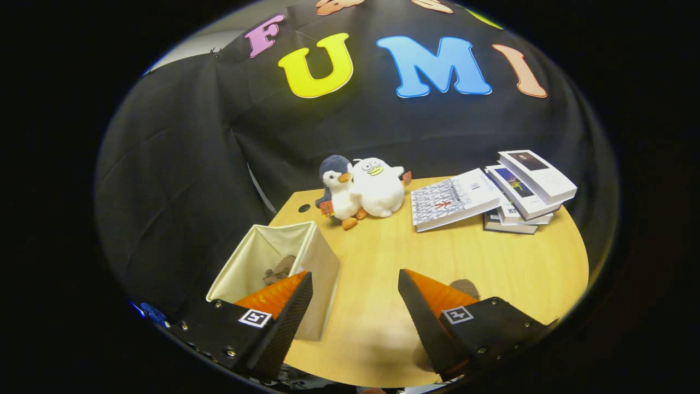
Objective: Open the storage box then place both shoes into the box .Put the left shoe in first, then the right shoe, with the right side of both shoes facing outward in a uniform manner.
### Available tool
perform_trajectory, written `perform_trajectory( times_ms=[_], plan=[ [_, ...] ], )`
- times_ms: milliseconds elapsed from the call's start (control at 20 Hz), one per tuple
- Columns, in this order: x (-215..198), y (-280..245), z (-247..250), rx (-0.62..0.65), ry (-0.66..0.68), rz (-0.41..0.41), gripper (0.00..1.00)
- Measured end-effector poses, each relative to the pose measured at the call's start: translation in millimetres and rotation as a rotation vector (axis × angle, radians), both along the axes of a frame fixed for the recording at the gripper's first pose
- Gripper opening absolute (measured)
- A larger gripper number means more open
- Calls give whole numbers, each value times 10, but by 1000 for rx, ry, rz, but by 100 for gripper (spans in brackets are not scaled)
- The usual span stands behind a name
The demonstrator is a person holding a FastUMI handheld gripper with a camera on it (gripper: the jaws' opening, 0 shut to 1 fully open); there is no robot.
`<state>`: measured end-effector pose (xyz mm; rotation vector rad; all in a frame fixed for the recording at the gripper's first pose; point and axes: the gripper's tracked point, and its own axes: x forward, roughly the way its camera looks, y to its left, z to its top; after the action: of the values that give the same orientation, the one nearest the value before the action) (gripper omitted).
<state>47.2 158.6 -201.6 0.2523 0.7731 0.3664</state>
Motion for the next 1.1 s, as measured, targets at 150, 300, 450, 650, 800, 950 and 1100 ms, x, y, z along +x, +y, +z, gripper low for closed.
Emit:
perform_trajectory(
  times_ms=[150,300,450,650,800,950,1100],
  plan=[
    [-13,-345,-121,-62,-8,-19,98],
    [-42,-672,-309,-122,0,-33,98],
    [-107,-926,-557,-164,32,-37,98],
    [-221,-1145,-886,-180,92,-41,98],
    [-305,-1275,-1092,-200,127,-37,98],
    [-420,-1355,-1313,-212,175,-25,98],
    [-505,-1390,-1508,-220,217,-11,98]
  ],
)
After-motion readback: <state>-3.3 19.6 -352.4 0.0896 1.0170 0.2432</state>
